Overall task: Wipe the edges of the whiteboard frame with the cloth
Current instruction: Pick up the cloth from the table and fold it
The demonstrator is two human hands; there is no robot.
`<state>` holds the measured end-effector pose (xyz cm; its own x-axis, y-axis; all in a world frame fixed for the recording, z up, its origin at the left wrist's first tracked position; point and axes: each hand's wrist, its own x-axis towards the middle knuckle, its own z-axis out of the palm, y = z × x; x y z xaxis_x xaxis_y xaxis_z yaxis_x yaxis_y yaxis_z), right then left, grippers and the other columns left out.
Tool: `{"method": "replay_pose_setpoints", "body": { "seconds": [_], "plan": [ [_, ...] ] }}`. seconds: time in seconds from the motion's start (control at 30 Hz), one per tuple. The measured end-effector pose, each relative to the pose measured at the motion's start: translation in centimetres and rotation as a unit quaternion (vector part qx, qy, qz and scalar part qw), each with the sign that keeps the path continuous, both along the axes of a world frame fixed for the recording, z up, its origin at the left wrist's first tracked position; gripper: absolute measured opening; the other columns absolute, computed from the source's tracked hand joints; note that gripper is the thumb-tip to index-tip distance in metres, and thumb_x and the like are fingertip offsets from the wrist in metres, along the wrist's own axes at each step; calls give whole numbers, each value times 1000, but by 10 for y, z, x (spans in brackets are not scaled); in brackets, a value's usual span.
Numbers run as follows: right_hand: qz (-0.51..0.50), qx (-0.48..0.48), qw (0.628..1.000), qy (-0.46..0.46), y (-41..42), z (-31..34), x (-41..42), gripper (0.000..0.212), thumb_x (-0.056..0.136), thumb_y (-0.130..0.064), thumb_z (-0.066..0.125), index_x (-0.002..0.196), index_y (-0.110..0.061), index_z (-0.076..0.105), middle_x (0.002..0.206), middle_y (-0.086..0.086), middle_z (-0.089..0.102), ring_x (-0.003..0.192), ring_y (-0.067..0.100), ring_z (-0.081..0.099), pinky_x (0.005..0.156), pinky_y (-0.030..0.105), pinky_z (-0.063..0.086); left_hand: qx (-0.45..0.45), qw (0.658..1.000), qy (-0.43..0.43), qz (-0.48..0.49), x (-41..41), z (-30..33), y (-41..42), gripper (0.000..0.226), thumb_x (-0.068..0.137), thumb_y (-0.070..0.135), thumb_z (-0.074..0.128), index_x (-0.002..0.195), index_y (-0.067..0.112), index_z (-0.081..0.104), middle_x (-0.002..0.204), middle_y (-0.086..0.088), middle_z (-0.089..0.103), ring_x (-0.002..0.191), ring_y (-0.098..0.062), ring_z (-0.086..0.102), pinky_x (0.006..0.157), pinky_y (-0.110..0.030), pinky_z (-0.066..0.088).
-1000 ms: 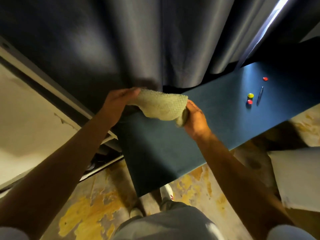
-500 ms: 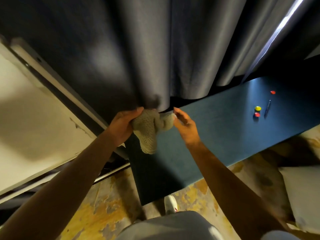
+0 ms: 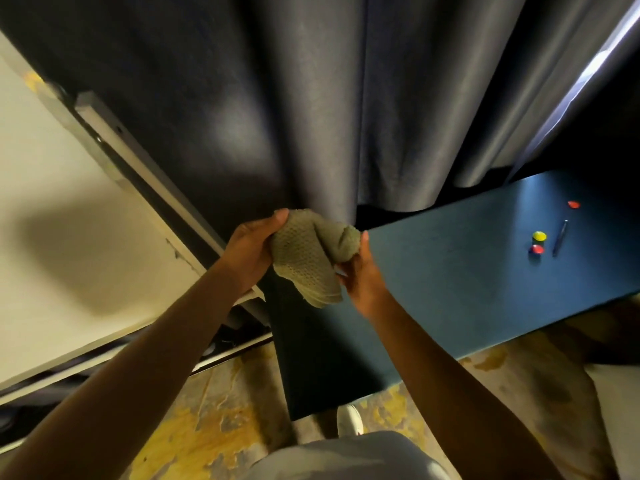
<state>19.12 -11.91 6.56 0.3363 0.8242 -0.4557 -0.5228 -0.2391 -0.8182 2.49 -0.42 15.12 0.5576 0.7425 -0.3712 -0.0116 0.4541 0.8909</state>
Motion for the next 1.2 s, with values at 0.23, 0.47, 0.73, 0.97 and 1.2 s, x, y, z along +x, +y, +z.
{"method": "replay_pose_setpoints", "body": {
  "seconds": [0.23, 0.47, 0.73, 0.97, 1.2],
  "plan": [
    [111, 80, 970, -200, 8, 44, 32, 26, 85, 5, 69, 112, 6, 67, 99, 12, 69, 73, -3, 67, 73, 14, 54, 114, 986, 72, 100, -18, 7, 7, 28, 77, 55, 81, 89, 30, 80, 118, -7, 75, 122, -32, 66, 112, -62, 46],
    [-30, 145, 956, -254, 31, 72, 57, 18, 87, -11, 72, 93, 4, 65, 101, -4, 63, 91, 17, 60, 75, 35, 54, 173, 981, 45, 76, -32, 14, 12, 11, 92, 31, 74, 83, 33, 80, 107, 7, 77, 111, -16, 72, 108, -48, 54],
    [-23, 99, 995, 20, 47, 61, 2, 53, 76, -51, 75, 122, -27, 67, 123, 3, 70, 111, 21, 66, 83, 39, 58, 139, 983, 7, 118, -52, 31, 26, 44, 60, 70, 88, 91, 39, 80, 109, 15, 77, 118, -23, 64, 93, -45, 53],
    [171, 61, 968, 172, 40, 60, -89, 67, 56, -61, 83, 107, -18, 74, 113, 15, 73, 100, 32, 71, 80, 46, 59, 116, 981, -24, 151, -121, 35, 26, 53, 66, 58, 94, 107, 26, 80, 113, -4, 78, 106, -24, 75, 83, -41, 60],
    [229, 52, 972, -22, 63, 115, -179, 38, 81, -61, 67, 102, -29, 67, 88, -8, 78, 83, 14, 75, 63, 30, 59, 137, 968, -24, 210, -254, 49, 10, 35, 74, 47, 88, 98, 22, 85, 99, 1, 81, 91, -14, 78, 73, -26, 62]
  ]
}}
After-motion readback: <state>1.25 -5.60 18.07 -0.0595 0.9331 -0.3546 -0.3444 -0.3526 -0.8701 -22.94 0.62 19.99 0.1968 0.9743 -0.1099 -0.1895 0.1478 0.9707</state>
